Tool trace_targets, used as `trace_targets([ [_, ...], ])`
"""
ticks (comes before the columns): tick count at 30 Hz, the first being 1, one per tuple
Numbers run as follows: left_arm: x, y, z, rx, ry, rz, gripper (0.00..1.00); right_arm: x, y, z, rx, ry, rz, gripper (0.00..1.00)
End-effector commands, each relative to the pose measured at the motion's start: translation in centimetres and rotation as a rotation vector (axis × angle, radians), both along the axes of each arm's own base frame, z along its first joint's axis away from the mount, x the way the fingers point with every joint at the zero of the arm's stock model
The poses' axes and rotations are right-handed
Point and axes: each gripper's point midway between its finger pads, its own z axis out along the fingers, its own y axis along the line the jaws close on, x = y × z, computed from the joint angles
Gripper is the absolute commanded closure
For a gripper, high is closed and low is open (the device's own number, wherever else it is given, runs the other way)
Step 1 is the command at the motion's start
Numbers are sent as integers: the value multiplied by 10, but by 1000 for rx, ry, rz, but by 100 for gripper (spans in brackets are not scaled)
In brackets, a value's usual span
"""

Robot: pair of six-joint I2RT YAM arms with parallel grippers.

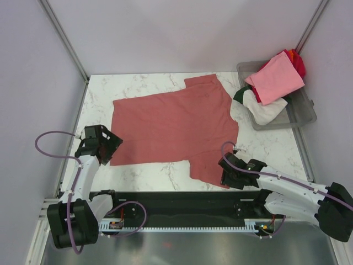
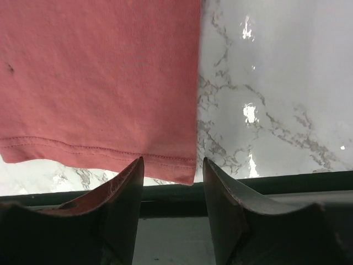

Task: Fold and stack the t-shirts
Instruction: Fold the tshirt

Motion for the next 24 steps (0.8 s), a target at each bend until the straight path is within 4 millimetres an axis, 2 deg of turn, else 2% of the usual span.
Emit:
trace_targets([
  [1, 0, 8, 1, 0, -29, 94, 8, -4, 5, -4, 5, 19, -41, 45],
  [4, -2, 10, 0, 9, -24, 104, 9, -6, 6, -4, -15, 20, -38, 47],
  [5, -2, 11, 0, 14, -26, 105, 9, -7, 5, -7, -26, 21, -38, 61],
  [6, -3, 13, -2, 22, -19, 116, 9, -6, 4, -7, -34, 13, -44, 66],
  [8, -5, 14, -4, 22, -16, 129, 9, -1, 5, -6, -38, -3, -53, 67],
  [9, -5, 15, -5, 24, -13, 133, 9, 2, 5, -4, -45, -13, -58, 76],
  [11, -6, 15, -7, 26, -5, 133, 10, 12, 5, 8, -53, -60, -66, 87],
  [14, -8, 16, -9, 28, 8, 135, 12, 31, 11, 32, -31, -159, -75, 88],
  [16, -9, 15, -10, 23, 16, 134, 14, 45, 8, 43, -61, -228, -81, 94],
  [17, -9, 16, -10, 27, 16, 142, 14, 52, 12, 52, -62, -252, -79, 100],
  [19, -12, 17, -9, 33, 18, 149, 14, 63, 17, 64, -64, -292, -76, 100],
  [24, -15, 21, -13, 47, 46, 160, 15, 87, 27, 77, -86, -375, -67, 100],
])
